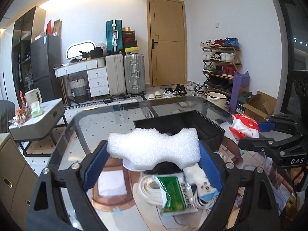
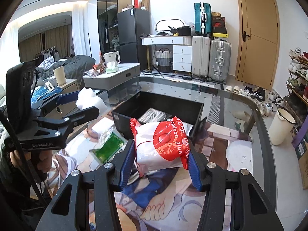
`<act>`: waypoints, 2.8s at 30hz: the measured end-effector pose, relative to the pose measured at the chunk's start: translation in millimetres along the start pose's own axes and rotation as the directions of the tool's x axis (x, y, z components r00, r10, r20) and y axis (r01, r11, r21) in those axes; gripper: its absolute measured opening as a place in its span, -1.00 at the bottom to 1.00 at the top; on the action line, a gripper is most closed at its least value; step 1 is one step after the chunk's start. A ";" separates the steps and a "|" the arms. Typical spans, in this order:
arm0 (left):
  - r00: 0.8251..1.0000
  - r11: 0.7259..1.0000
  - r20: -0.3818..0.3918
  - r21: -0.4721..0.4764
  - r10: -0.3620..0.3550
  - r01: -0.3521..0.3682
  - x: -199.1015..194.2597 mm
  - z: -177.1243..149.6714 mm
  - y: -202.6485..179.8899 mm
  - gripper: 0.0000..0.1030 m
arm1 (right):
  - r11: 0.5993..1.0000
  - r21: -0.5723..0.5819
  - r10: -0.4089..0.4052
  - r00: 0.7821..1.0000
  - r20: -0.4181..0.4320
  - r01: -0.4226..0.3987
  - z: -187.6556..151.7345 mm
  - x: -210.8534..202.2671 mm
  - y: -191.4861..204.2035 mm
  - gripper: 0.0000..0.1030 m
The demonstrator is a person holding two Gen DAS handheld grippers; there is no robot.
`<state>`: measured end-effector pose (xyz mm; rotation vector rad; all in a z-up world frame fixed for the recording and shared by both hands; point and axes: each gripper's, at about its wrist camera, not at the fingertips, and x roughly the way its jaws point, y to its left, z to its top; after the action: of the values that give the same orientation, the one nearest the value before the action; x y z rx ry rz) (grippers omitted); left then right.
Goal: Organize soft objects
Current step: 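Lift the red-and-white bag and foam block and carry both over the black box, then lower the red-and-white bag into the box with right gripper while left holds foam above, then open both grippers to release the bag and foam block into the box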
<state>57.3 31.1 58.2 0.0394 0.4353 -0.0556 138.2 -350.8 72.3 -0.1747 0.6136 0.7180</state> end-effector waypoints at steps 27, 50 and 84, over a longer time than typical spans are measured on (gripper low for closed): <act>0.998 1.000 -0.058 0.004 -0.023 0.023 68.6 37.1 -0.5 0.74 | 0.998 0.056 -0.028 0.999 0.022 0.027 49.1 59.1 -33.5 0.00; 0.992 0.999 -0.121 -0.006 -0.043 0.043 120.2 38.5 3.4 0.74 | 0.999 0.034 -0.021 0.999 -0.026 0.021 57.0 101.2 -51.3 0.00; 0.989 0.996 -0.114 -0.010 -0.088 0.088 82.8 29.2 11.5 1.00 | 0.998 0.038 -0.040 0.999 -0.009 0.040 39.9 65.1 -49.8 0.99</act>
<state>145.2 37.4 50.0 0.0189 0.5520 -0.1399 228.0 -337.2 64.1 -0.1543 0.6294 0.6665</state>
